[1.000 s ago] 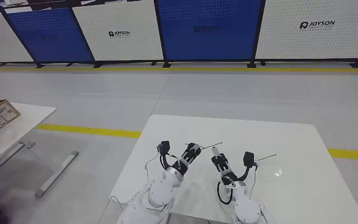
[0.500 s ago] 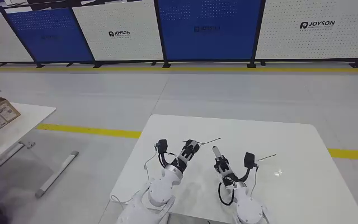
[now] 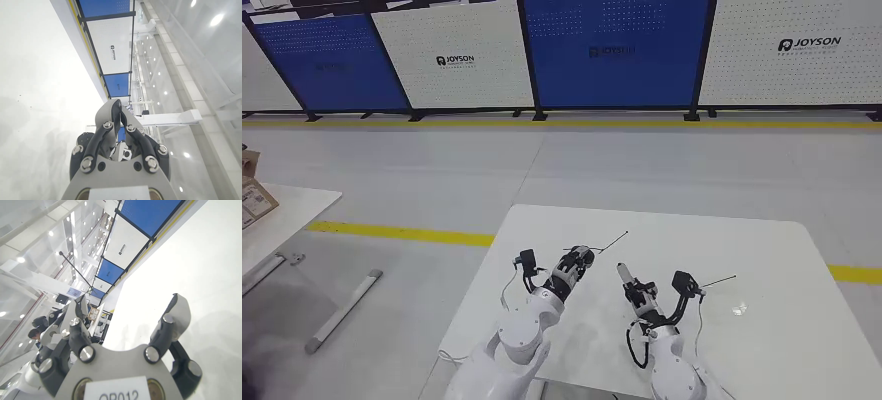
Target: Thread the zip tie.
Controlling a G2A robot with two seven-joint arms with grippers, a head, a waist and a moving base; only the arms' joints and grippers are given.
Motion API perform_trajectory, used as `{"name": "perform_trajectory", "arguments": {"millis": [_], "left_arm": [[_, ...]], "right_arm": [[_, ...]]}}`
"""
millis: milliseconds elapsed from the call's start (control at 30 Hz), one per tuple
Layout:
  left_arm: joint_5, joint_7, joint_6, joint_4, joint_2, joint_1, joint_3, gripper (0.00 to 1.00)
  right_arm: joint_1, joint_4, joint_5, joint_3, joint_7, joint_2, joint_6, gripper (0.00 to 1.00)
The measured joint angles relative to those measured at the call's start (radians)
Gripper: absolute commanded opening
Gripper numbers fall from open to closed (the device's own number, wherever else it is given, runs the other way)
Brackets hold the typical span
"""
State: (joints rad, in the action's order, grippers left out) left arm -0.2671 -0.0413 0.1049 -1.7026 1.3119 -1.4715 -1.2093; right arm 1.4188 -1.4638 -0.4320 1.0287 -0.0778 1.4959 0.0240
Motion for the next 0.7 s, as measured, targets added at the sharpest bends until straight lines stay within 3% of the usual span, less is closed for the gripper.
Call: {"name": "perform_trajectory", "arguments": {"millis": [100,233,367,467,700], "left_arm": [[0.000,0.000,0.000,0.000,0.000,0.000,0.000,0.00],[-0.016,-0.007,-0.002,0.000,0.002,0.002,-0.002,0.00],[-0.047,0.000,0.006,-0.001,0.002,0.002,-0.015,0.00],[-0.043,0.012,0.015,0.004,0.001,0.005,-0.015,0.00],[-0.039,0.016,0.019,0.006,0.001,0.006,-0.013,0.00]], "right_arm": [[-0.002,0.003,-0.013,-0.002,0.000,-0.001,0.001,1.00],[-0.014,0.027,-0.172,-0.016,-0.008,-0.009,0.012,1.00],[-0.007,0.048,-0.277,-0.017,-0.008,-0.019,-0.042,1.00],[0.008,0.044,-0.300,-0.004,-0.003,-0.026,-0.086,1.00],[0.008,0.043,-0.298,-0.004,-0.003,-0.026,-0.084,1.00]]}}
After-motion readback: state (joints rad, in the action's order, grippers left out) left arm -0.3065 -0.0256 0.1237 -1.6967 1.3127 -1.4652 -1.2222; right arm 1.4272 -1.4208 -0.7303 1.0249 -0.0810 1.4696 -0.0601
